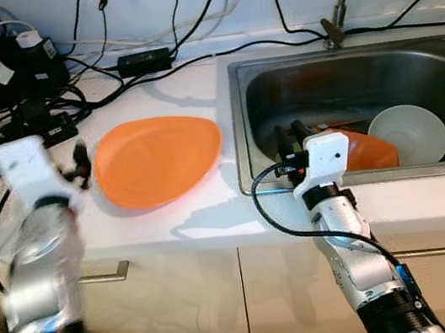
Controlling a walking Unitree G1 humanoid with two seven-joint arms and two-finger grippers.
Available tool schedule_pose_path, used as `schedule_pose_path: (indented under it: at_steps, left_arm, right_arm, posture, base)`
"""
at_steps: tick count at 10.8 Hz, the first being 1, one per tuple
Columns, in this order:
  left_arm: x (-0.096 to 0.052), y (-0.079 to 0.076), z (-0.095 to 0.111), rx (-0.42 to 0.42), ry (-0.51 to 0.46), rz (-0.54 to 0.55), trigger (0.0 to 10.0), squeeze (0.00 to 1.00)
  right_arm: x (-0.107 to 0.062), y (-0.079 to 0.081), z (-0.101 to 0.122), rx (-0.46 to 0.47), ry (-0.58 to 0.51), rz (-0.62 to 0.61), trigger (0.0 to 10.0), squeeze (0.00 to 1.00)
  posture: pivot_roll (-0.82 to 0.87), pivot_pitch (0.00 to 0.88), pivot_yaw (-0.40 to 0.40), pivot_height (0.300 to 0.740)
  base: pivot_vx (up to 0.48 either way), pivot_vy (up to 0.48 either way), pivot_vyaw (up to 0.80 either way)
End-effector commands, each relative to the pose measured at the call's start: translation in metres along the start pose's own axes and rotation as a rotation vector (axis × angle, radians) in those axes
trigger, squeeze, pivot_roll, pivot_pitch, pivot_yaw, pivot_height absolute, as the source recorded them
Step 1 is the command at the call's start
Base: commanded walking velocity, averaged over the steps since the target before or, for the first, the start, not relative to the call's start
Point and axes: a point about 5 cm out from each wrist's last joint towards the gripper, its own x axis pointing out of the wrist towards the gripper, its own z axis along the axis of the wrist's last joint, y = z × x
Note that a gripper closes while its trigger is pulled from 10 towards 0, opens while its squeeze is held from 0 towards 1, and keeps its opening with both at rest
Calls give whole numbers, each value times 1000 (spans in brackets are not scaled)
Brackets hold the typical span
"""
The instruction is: Kitchen organization
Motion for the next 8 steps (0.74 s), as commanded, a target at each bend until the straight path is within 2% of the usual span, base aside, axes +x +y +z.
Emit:
schedule_pose_path:
  at_steps: [1,2,3,4,5,6,8]
  left_arm:
    - [-6,7,-3,-40,68,-7,10000,1000]
    - [-9,9,-8,-80,122,-29,10000,35]
    - [-14,11,-14,-140,194,-47,10000,0]
    - [-16,10,-16,-181,223,-64,10000,0]
    - [-21,3,-17,-253,270,-142,10000,0]
    - [-23,-2,-17,-289,297,-195,10000,0]
    - [-23,-13,-21,-372,359,-238,10000,0]
  right_arm:
    - [-2,3,-6,-6,27,17,10000,0]
    - [-1,4,-6,-5,27,19,10000,0]
    - [-1,4,-6,-6,26,22,10000,0]
    - [-1,4,-6,-6,26,24,10000,0]
    - [-1,5,-6,-7,26,29,10000,0]
    - [0,6,-7,-5,27,31,10000,0]
    - [0,8,-8,-5,30,33,10000,0]
  posture:
    - [140,0,58,740]
    - [141,0,60,740]
    - [141,0,61,740]
    - [142,0,62,740]
    - [143,0,62,740]
    - [145,0,64,740]
    - [139,0,71,740]
  base:
    - [0,0,0]
    - [0,0,0]
    - [0,0,0]
    - [0,0,0]
    - [0,0,0]
    - [0,0,0]
    - [0,0,0]
